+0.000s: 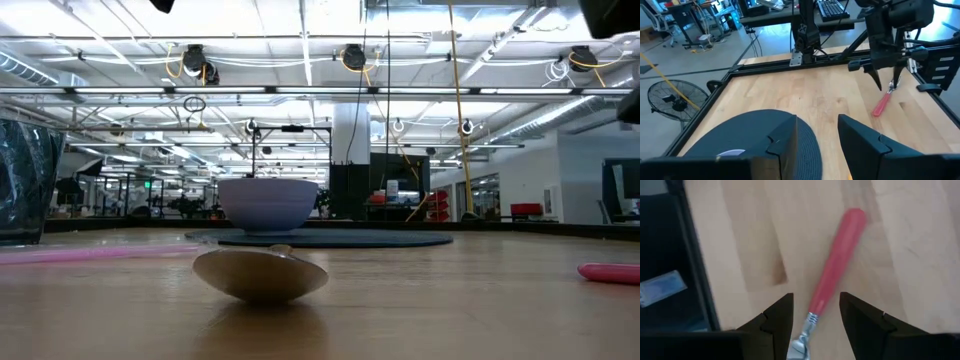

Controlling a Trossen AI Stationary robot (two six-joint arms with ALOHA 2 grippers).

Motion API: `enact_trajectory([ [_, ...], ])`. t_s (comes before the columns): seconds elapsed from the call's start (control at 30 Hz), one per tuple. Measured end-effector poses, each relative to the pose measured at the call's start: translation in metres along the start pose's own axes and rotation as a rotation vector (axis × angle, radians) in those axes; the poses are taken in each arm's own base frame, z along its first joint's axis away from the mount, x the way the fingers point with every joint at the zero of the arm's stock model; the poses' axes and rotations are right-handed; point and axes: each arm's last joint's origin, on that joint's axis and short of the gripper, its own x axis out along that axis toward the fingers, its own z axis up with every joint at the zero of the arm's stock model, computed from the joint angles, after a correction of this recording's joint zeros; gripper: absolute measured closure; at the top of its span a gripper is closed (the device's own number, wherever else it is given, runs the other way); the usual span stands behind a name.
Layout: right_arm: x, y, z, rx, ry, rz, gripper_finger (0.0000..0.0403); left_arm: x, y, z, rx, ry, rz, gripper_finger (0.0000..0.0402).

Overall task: Pick & Place Utensil
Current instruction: Put the pink fork into the purple bowl on the mat

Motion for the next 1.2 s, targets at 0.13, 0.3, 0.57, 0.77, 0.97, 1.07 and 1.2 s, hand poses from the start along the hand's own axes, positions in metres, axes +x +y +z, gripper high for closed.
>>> enact_trajectory([
  [0.13, 0.008, 0.000, -0.006, 0.008, 0.015, -0.042, 0.0247, 0.000, 0.000, 0.000, -0.001, -0.001, 0.000, 0.0256],
  [0.3, 0.019, 0.000, -0.008, -0.005, 0.031, -0.070, 0.0247, 0.000, 0.000, 0.000, -0.012, -0.001, 0.000, 0.0265],
  [0.57, 0.035, 0.003, -0.009, -0.022, 0.029, -0.058, 0.0247, 0.000, 0.000, 0.000, -0.024, -0.001, 0.001, 0.0268],
  [0.77, 0.042, 0.001, -0.011, 0.012, 0.061, -0.087, 0.0250, 0.000, 0.000, 0.000, -0.025, 0.000, 0.000, 0.0268],
  [0.97, 0.042, -0.004, -0.013, 0.044, 0.061, -0.150, 0.0278, 0.000, 0.000, 0.000, -0.024, 0.003, 0.000, 0.0268],
  [1.07, 0.043, -0.009, -0.015, 0.065, 0.060, -0.187, 0.0300, 0.000, 0.000, -0.001, -0.020, 0.012, 0.001, 0.0268],
  [1.2, 0.048, -0.020, -0.021, 0.114, 0.073, -0.233, 0.0330, 0.000, 0.000, -0.001, -0.021, 0.013, 0.001, 0.0268],
])
